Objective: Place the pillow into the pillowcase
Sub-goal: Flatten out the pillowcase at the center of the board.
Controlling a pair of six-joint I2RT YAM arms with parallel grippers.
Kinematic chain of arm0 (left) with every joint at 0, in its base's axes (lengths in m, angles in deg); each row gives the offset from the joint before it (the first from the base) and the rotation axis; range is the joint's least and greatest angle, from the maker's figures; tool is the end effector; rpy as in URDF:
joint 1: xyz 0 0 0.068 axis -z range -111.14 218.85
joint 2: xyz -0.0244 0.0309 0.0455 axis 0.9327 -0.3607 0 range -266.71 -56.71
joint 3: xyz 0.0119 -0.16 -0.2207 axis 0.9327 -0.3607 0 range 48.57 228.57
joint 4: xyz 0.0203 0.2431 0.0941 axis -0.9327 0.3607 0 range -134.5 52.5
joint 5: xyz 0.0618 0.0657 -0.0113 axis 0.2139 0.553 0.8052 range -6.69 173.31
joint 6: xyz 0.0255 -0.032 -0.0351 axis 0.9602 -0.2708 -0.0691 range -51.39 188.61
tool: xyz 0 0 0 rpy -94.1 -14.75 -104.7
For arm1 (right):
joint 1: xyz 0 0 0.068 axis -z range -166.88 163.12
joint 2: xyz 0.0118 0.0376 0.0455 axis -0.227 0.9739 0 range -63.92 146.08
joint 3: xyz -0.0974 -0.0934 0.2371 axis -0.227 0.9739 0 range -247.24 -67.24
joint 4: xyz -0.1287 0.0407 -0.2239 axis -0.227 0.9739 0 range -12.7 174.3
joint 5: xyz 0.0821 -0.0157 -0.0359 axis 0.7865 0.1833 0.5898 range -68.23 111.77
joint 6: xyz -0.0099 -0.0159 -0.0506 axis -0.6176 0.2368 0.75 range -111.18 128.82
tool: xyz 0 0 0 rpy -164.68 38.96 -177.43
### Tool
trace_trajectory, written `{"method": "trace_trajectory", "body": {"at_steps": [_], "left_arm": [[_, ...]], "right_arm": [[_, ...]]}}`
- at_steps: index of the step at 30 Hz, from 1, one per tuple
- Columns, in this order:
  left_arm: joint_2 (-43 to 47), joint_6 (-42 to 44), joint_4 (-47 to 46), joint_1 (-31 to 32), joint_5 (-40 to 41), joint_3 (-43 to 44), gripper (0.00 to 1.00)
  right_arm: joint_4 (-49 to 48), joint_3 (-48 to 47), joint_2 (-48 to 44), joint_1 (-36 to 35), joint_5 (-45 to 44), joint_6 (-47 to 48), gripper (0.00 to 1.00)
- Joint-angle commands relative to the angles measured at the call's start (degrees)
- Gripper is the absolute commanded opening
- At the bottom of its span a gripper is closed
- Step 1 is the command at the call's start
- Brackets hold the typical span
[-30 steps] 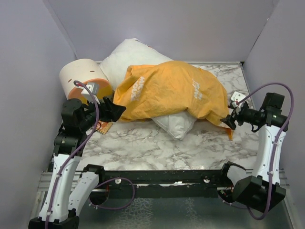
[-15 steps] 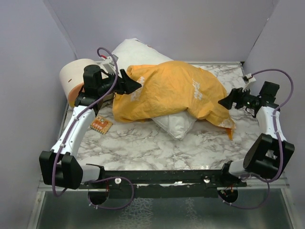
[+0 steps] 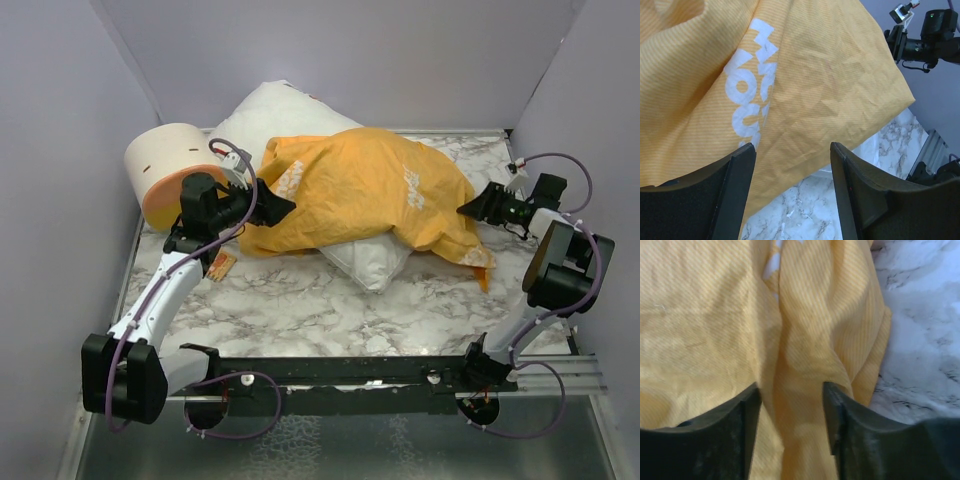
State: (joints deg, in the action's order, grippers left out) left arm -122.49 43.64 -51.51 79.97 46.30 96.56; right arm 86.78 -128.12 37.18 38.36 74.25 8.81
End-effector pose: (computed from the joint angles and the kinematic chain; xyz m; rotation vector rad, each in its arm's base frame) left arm 0.2549 -0.0720 0.3174 0.2728 1.8137 -1.0154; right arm 0.3363 -0.1273 0.1871 0.0899 2.1706 0.8572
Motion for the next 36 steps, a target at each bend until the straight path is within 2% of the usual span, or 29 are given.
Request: {"method": "trace_trajectory", "body": {"at_steps": [1, 4, 7, 13, 18, 20, 23, 27, 29, 31, 33, 36], "left_arm": [[2.4, 2.1, -5.9, 0.1, 0.7, -0.9, 0.64], [3.8, 3.2, -5.2, 0.1, 2.1, -1.7, 0.65], [5.1, 3.8, -3.5, 0.1, 3.9, -1.6, 0.65], [7.1, 2.0, 0.1, 0.1, 4.8, 1.1, 0.68], [6.4, -6.1, -4.1, 0.8, -2.8, 3.6, 0.71], [4.2, -6.9, -2.6, 4.8, -3.1, 6.9, 0.71], [1.1, 0.5, 4.0, 17.4, 4.7, 12.5, 0.71], [-2.2, 7.0, 4.4, 26.1, 9.1, 16.0, 0.71], [-2.9, 9.9, 2.5, 29.5, 10.7, 15.9, 0.72], [-3.3, 11.2, -0.5, 32.2, 12.6, 14.9, 0.73], [-4.0, 9.4, -3.7, 33.3, 13.2, 13.3, 0.73], [-5.9, 1.7, -10.3, 33.4, 13.4, 9.9, 0.73]], "right_arm": [[-1.2, -1.8, 1.3, 0.3, 5.8, -0.3, 0.41], [-0.8, -1.2, -1.9, 0.3, 8.7, 0.4, 0.16], [0.1, -0.7, -7.6, 0.3, 9.1, 1.3, 0.03], [1.6, -3.7, -21.5, 0.7, 12.6, 0.5, 0.01], [5.6, -11.7, -27.2, 0.7, 18.3, 0.5, 0.01], [6.6, -14.9, -28.2, 0.7, 20.8, 0.0, 0.01], [6.9, -17.9, -29.1, 0.6, 24.8, -1.2, 0.01], [8.5, -18.8, -30.2, -0.8, 30.8, -1.0, 0.01], [11.7, -18.1, -31.0, -2.0, 31.8, 2.5, 0.01], [18.9, -18.3, -31.2, -2.9, 33.6, 10.5, 0.01], [30.3, -19.4, -30.6, -3.6, 33.4, 23.0, 0.01], [47.5, -21.0, -28.6, -5.5, 29.3, 42.6, 0.01]]}}
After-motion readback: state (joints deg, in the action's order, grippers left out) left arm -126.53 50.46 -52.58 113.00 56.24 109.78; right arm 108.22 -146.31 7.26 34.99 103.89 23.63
